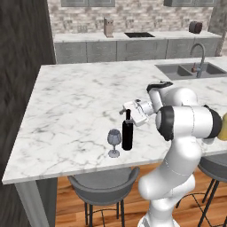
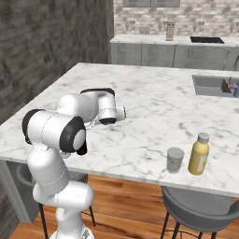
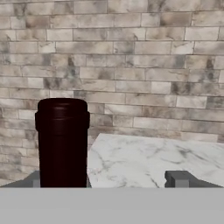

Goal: There is a wine glass and glass cup on the dining counter. Place the wine bottle next to the wine glass and the juice bottle next to the glass cup.

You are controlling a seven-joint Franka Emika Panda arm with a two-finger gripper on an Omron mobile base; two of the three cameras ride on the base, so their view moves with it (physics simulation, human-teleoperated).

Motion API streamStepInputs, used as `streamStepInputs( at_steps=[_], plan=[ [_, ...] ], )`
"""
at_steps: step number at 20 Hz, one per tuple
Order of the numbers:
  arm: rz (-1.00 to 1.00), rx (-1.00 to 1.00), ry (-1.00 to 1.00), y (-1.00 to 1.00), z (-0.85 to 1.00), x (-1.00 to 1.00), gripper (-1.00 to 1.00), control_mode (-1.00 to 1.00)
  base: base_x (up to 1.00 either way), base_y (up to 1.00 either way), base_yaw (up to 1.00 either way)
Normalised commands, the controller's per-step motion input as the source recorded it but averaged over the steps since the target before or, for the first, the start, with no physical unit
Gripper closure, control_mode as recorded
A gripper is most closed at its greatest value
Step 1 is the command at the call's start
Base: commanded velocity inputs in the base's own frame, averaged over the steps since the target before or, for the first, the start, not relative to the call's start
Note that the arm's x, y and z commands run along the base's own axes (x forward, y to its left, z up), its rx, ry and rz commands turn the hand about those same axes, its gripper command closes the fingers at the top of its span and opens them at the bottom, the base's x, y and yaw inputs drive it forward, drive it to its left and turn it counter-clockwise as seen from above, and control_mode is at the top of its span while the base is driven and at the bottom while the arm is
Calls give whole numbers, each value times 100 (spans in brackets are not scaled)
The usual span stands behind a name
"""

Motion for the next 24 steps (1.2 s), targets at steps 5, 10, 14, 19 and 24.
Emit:
streamStepInputs(
  at_steps=[5, 10, 14, 19, 24],
  plan=[
    [0, 0, 0, 0, -11, 9, -100, -100, 0, 0, 0],
    [0, 0, 0, -1, -3, 3, -100, -100, 0, 0, 0],
    [0, 0, 0, -5, 0, -5, -100, -100, 0, 0, 0],
    [0, 0, 0, -5, -1, -7, -100, -100, 0, 0, 0],
    [0, 0, 0, -1, 0, -13, -100, -100, 0, 0, 0]
  ],
)
